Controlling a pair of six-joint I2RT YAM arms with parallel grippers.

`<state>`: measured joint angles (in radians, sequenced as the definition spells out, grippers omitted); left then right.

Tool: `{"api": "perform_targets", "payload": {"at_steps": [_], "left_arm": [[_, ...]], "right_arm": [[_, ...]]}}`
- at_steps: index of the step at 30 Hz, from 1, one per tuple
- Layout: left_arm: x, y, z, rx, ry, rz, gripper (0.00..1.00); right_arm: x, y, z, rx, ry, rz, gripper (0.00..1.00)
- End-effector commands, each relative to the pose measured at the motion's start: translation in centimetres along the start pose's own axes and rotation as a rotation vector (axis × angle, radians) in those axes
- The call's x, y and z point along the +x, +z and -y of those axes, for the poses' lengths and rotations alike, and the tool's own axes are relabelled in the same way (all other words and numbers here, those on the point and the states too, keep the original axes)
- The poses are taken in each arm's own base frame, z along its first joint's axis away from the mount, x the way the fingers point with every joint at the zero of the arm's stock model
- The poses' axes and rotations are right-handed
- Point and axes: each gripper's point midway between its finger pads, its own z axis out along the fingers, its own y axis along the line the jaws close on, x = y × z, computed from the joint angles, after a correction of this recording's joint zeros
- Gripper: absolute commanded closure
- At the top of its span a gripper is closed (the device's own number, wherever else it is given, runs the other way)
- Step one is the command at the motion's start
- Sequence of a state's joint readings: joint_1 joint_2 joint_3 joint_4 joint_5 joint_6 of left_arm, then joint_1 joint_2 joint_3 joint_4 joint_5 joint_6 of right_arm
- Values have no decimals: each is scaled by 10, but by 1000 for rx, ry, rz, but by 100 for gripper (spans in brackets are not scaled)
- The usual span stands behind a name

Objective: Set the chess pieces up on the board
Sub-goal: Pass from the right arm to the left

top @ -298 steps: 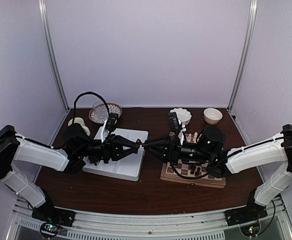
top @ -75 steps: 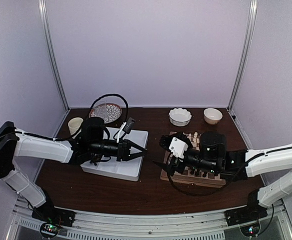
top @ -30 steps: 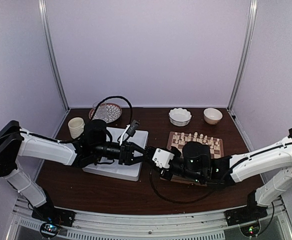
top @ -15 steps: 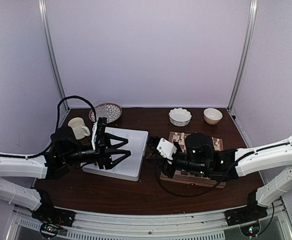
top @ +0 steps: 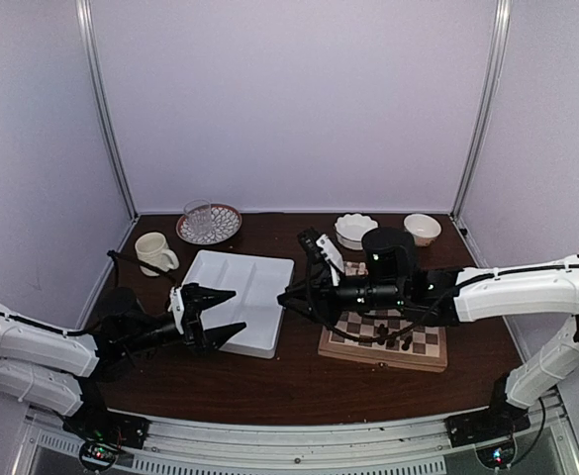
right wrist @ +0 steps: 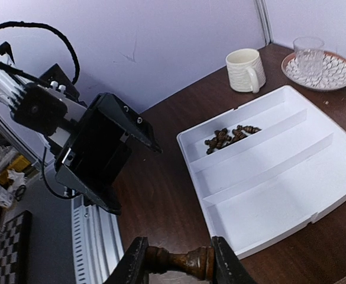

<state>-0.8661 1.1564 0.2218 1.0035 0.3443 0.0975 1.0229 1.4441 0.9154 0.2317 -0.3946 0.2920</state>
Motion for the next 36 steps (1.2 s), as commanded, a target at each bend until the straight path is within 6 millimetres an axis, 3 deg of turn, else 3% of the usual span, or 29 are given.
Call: {"api": "perform_targets", "payload": {"at_steps": [1,10,26,36], "left_arm": [[-27,-1,7,20,202,129,39],[-20,4,16,65,251,78,48],[-10,17,29,116,264,48,55],[-9,19,32,136,259,44,70]], "right_arm": [[0,18,-28,-193,230,-51,80],[7,41,-37,-315,400,-69,83],[9,55,-49,-401,459,-61,82],[8,59,-56,-443,479,-49,82]]}}
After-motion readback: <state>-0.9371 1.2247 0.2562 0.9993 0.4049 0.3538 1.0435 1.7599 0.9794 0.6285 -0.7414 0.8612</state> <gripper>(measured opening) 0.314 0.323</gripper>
